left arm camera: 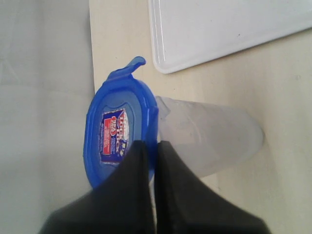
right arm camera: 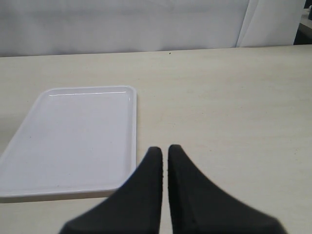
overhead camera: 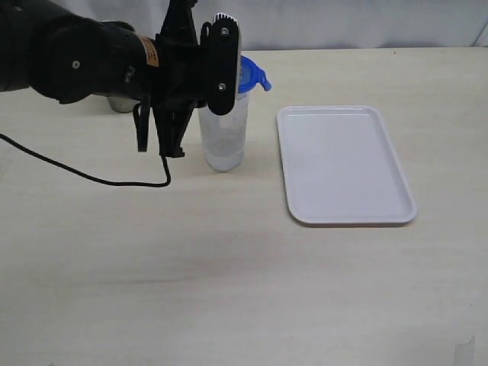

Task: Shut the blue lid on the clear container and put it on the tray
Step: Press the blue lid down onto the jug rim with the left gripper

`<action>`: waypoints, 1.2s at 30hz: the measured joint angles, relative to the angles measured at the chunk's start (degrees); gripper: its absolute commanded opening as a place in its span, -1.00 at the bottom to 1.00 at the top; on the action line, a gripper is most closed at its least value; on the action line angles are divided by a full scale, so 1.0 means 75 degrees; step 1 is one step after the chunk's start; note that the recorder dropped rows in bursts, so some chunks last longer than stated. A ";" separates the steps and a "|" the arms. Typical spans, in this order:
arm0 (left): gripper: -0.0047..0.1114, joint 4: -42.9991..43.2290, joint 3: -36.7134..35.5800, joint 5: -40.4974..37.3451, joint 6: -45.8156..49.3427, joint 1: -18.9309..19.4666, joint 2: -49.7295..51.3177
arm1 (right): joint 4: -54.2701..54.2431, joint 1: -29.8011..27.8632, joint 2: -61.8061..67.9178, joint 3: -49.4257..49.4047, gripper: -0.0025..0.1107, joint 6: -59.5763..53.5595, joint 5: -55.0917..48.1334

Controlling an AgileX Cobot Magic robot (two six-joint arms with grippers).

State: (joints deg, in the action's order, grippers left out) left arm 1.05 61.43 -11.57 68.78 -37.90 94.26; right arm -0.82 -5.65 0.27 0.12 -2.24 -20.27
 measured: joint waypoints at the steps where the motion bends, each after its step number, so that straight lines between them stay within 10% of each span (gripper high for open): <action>1: -0.92 0.0000 0.0000 -0.0019 0.0000 0.0000 0.0000 | 0.0000 0.0000 0.0000 0.0000 -0.88 0.0000 0.0000; 36: -0.92 0.0016 0.0000 -0.0010 -0.0358 0.0132 0.0000 | 0.0000 0.0000 0.0000 0.0000 -0.88 0.0000 0.0000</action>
State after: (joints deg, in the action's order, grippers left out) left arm 1.17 61.43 -11.64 66.10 -36.91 94.26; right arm -0.82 -5.65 0.27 0.12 -2.24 -20.27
